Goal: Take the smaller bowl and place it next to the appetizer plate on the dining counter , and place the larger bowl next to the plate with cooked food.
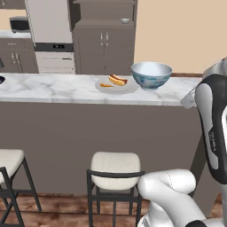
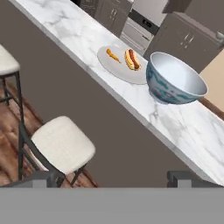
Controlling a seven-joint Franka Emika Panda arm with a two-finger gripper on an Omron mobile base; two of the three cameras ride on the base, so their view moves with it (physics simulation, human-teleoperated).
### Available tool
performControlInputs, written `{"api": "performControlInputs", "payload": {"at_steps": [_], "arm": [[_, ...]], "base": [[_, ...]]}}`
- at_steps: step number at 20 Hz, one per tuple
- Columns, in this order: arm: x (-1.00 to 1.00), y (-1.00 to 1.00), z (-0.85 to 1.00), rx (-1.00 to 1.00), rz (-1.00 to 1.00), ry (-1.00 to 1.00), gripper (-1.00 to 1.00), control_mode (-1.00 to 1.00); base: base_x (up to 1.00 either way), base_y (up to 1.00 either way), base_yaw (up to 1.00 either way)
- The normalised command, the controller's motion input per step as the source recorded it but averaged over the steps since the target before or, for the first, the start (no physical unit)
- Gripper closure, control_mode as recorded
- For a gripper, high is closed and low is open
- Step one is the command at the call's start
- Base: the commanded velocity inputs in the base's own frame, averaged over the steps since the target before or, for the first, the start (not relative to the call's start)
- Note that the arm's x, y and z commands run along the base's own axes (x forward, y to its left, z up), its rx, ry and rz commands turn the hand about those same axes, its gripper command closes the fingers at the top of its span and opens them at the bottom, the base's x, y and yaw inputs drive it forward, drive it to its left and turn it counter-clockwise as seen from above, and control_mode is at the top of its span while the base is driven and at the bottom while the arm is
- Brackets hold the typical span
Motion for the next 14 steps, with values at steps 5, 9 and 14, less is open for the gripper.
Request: {"api": "performControlInputs", "payload": {"at_steps": [5,9,14], "arm": [[-0.31,0.17,0.0,-0.18,0.21,0.0,-1.0,-1.0],[-0.39,-0.04,-0.19,-0.12,0.09,-0.1,-1.0,-1.0],[0.05,-0.54,-0.09,0.0,0.0,-0.07,-1.0,-1.0]], "base": [[0.0,0.0,0.0],[0.0,0.0,0.0],[0.0,0.0,0.0]]}}
